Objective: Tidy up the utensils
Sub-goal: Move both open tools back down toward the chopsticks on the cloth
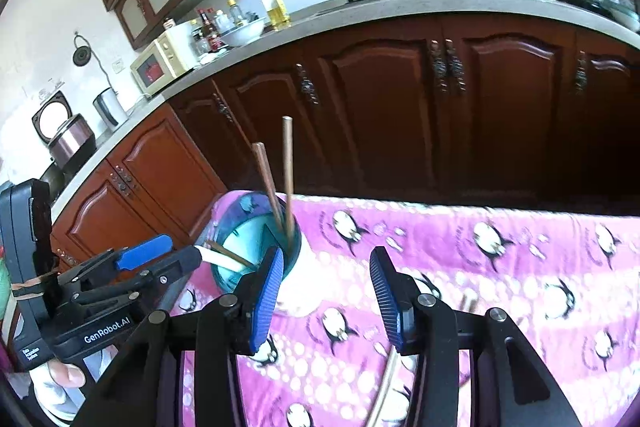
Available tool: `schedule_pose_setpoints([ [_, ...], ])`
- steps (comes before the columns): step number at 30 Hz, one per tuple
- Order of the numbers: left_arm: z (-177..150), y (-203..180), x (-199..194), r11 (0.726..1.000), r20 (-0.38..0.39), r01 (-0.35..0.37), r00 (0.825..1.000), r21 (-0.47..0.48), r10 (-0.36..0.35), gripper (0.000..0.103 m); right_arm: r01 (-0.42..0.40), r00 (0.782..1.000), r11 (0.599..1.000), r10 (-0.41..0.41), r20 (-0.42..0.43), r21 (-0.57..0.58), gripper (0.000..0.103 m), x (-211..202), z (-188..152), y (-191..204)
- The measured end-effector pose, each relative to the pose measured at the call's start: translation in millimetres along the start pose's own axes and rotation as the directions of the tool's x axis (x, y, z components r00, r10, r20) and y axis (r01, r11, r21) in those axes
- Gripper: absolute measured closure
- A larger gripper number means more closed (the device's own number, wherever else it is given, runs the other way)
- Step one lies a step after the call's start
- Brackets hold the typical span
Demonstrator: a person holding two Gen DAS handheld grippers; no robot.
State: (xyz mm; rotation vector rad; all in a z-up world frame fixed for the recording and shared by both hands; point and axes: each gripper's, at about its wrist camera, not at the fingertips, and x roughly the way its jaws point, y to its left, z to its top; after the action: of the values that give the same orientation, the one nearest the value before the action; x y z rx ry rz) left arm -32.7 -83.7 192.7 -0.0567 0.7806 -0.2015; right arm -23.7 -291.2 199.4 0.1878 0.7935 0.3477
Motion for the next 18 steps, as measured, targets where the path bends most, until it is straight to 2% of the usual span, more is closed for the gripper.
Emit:
schedule_pose_setpoints([
  [6,-14.5,-25.0,-4.7,0.999,-0.006,0.028,1.0,0.026,-0.027,0.046,0.07,0.998,0.997,-0.07,0.0,0.016,0.059,-31.9,-25.3,-20.0],
  [18,-37.6,-65.7,-3.6,0.993,-0.029,0.087,0.996,0.075,-0.085,0.046,0.151,0.988,0.986,-0.15,-0.02,0.071,0.059,-72.1,-64.0,-55.8],
])
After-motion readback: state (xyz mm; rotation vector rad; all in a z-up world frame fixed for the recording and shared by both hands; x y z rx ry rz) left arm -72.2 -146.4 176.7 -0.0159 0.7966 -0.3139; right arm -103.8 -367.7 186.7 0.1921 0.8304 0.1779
